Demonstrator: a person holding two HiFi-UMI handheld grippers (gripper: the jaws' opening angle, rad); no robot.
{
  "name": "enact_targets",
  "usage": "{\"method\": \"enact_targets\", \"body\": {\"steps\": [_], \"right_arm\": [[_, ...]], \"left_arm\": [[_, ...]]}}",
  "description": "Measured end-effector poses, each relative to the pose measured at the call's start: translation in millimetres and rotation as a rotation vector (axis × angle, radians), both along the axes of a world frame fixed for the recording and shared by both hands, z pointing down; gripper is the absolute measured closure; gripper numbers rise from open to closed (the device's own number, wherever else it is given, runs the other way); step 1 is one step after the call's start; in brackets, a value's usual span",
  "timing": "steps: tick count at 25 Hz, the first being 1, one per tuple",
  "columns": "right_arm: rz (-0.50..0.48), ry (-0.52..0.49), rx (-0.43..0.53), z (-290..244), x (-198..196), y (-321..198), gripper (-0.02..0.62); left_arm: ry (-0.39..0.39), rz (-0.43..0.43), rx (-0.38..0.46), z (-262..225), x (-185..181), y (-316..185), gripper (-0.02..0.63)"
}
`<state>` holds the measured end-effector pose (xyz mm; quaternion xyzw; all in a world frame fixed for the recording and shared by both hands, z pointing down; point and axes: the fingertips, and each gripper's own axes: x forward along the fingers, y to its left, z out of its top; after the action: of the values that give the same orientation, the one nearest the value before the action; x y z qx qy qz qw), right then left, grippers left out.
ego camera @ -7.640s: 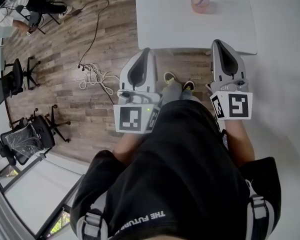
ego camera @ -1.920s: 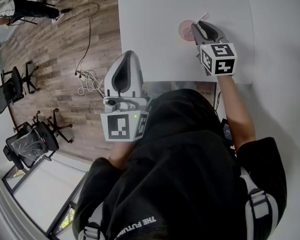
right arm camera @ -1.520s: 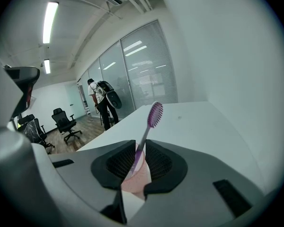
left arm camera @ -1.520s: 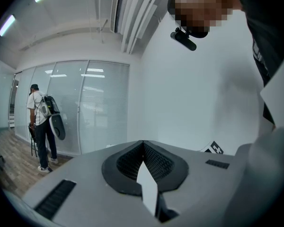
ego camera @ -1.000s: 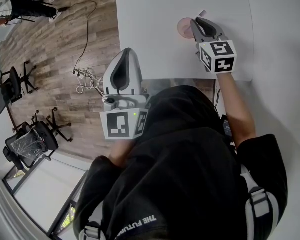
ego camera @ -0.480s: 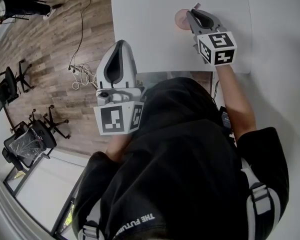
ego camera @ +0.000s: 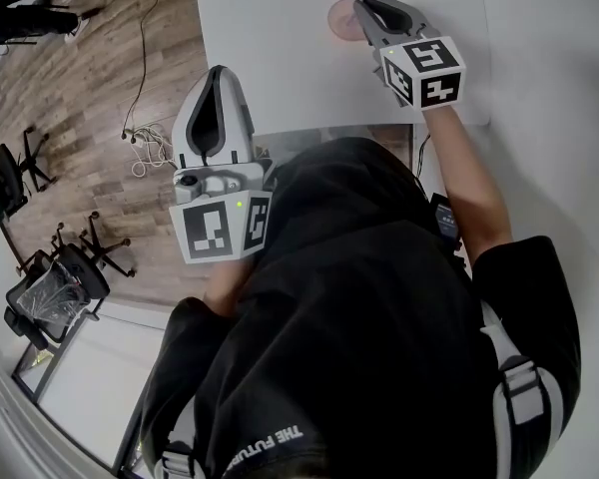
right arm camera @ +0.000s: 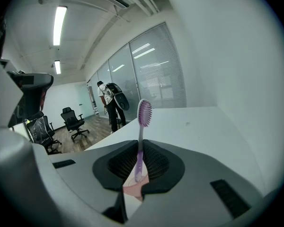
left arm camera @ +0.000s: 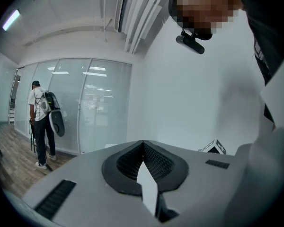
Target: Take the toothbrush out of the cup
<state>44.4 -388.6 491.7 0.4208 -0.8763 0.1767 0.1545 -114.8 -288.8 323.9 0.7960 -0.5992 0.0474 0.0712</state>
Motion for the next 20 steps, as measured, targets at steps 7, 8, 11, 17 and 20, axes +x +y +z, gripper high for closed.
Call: {"method": "enact_targets", "body": {"steps": [7, 8, 11, 17, 20], "right_arm": [[-0.019, 0.004, 0.006, -4, -2, 1, 0.548], [-0.021, 0.004, 0.009, -5, -2, 0, 0.548], [-0.024, 0.006, 0.014, -7, -3, -1, 0.548], [-0.03, 0.01, 0.02, -2, -8, -7, 0.548], [-0.03, 0.009, 0.03, -6, -6, -5, 0.548]], "left_arm": [[0.004, 0.002, 0.004, 1, 0, 0, 0.588], [0.005, 0.001, 0.005, 1, 0, 0, 0.588], [0.006, 0.005, 0.005, 2, 1, 0, 0.588], [0.01, 0.004, 0.011, 9, -4, -6, 0.588], [0.01, 0.007, 0.016, 11, -2, -3, 0.588]]}}
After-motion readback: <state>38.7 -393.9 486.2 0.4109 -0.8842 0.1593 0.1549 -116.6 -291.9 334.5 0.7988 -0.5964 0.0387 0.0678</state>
